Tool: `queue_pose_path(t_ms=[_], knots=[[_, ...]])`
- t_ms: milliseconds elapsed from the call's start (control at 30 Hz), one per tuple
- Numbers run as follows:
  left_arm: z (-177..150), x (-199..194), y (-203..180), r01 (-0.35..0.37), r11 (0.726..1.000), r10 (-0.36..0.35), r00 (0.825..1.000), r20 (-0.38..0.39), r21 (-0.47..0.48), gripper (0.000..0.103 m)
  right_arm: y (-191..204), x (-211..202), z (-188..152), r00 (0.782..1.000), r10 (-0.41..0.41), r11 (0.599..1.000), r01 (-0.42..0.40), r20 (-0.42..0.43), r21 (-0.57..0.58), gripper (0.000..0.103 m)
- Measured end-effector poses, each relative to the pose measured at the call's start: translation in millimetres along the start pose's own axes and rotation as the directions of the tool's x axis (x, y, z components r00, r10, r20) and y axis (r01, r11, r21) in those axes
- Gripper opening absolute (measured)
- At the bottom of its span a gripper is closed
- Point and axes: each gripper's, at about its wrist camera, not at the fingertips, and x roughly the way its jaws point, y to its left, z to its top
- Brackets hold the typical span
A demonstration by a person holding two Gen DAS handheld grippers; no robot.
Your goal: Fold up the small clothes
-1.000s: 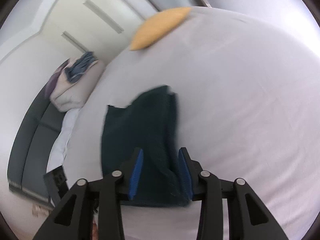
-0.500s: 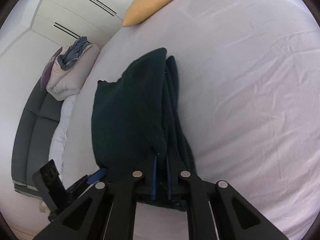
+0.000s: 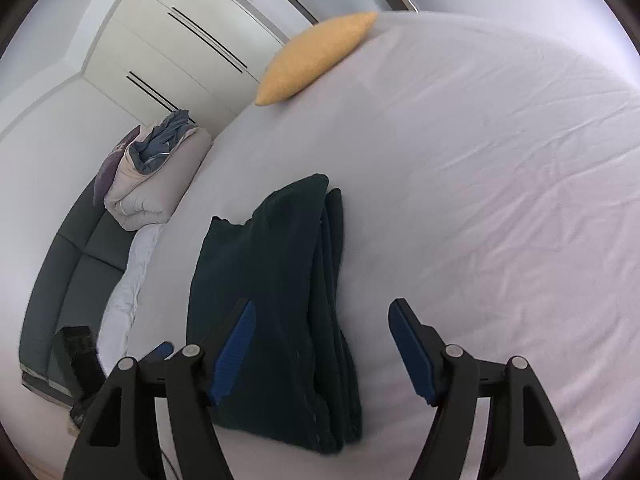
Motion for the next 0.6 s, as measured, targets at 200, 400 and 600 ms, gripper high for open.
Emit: queue_pose_path(t_ms=[200, 400, 600], knots=[[23.1, 67.1, 33.3, 0.024, 0.987, -0.053, 0.982, -0.181, -0.158, 0.077, 3.3, 65.3, 20.2, 0.989, 0.012, 1.0, -0.012, -0.145, 0.004, 0.072], [30.3, 86.2, 16.9, -0.031, 0.989, -0.001, 0.978, -0.21, -0.148, 0.063, 15.5, 89.3, 22.6, 0.981, -0.06, 0.996, 0.048, -0.184, -0.071, 0.037], [35.3, 83.5, -10.6, -0.101, 0.993, 0.085, 0.973, -0.213, -0.063, 0.039, 59.3, 94.1, 13.3, 0.959, -0.244, 0.948, 0.204, -0.143, -0.243, 0.025]])
